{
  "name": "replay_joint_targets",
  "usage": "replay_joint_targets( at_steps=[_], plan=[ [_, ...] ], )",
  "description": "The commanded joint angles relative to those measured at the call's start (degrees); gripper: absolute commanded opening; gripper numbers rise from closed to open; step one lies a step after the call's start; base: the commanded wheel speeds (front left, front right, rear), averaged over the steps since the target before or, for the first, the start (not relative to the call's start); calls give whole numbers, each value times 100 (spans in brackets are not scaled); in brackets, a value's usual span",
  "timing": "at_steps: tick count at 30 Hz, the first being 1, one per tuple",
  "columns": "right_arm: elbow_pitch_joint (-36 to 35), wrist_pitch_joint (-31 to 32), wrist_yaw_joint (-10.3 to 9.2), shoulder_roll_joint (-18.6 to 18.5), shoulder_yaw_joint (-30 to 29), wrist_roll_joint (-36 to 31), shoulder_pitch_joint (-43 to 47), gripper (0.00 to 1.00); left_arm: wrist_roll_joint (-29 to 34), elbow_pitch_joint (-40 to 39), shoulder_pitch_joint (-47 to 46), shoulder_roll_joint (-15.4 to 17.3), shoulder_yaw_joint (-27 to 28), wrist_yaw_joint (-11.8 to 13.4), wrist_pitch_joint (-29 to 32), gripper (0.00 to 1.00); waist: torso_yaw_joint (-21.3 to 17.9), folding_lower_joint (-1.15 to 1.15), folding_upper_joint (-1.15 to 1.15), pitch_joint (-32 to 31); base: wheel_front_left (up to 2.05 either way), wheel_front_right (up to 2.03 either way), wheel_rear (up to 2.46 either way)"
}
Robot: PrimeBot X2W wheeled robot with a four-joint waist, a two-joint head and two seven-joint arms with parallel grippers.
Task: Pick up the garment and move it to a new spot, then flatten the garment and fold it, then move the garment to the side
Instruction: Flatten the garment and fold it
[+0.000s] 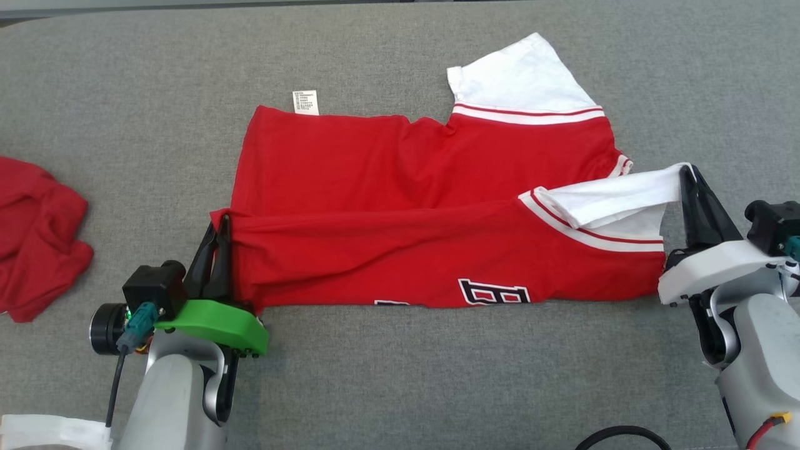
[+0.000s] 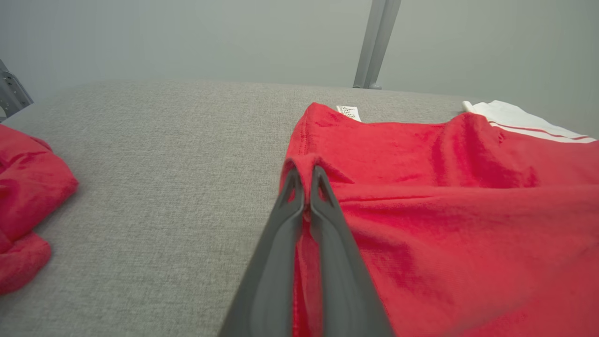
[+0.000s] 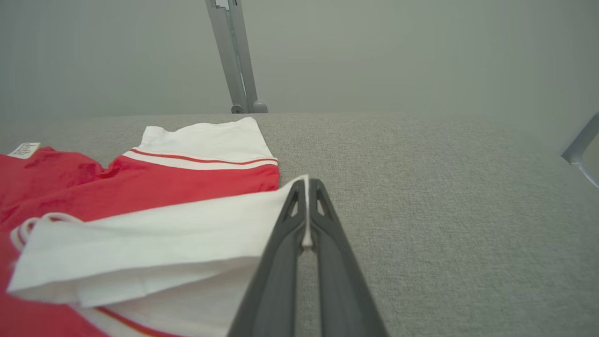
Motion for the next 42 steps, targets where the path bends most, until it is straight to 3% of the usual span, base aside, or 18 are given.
replay_joint_targets(
  at_steps=[1, 9, 10, 11, 12, 13, 21, 29, 41, 42],
  plan=[
    [57, -10, -12, -29, 3, -60, -123, 0, 44, 44, -120, 29, -2, 55, -1, 0, 51, 0, -1, 108, 0, 0, 0],
    [284, -10, -12, 22, 123, -175, -521, 0, 67, 107, -427, 29, -87, 70, -1, 0, 67, 0, -1, 269, 0, 0, 0],
    [311, -10, -12, 26, 106, -202, -561, 28, 87, 116, -450, 29, -102, 73, -1, 0, 67, 0, -1, 281, 0, 0, 0],
    [313, -10, -12, 45, 68, -214, -596, 73, 96, 98, -471, 29, -98, 94, -1, 16, 66, 0, -1, 288, 0, 0, 0],
    [324, -10, -11, 70, 39, -239, -610, 100, 115, 51, -487, 29, -91, 119, -1, 59, 63, 0, -1, 290, 0, 0, 0],
    [336, -10, -12, 98, -7, -265, -622, 100, 91, 31, -476, 29, -84, 155, -1, 100, 58, 0, -1, 287, 0, 0, 0],
    [87, -10, -11, 324, -564, -428, -101, 100, -26, -194, 37, 28, -31, 349, -1, 100, 17, 0, -1, 109, 0, 0, 0],
    [-34, -10, -12, 472, -312, -279, 935, 100, -26, -351, 837, 25, -130, 372, -1, 100, -104, 0, -1, -102, 0, 0, 0],
    [726, -2, -11, 567, -27, -214, 1005, 100, -151, -356, 949, 26, -388, 412, -1, 100, 61, 0, -1, -165, 0, 0, 0],
    [818, 4, -11, 580, 24, -194, 996, 93, -147, -356, 948, 27, -392, 406, -1, 100, 78, 0, -1, -169, 0, 0, 0]
  ],
)
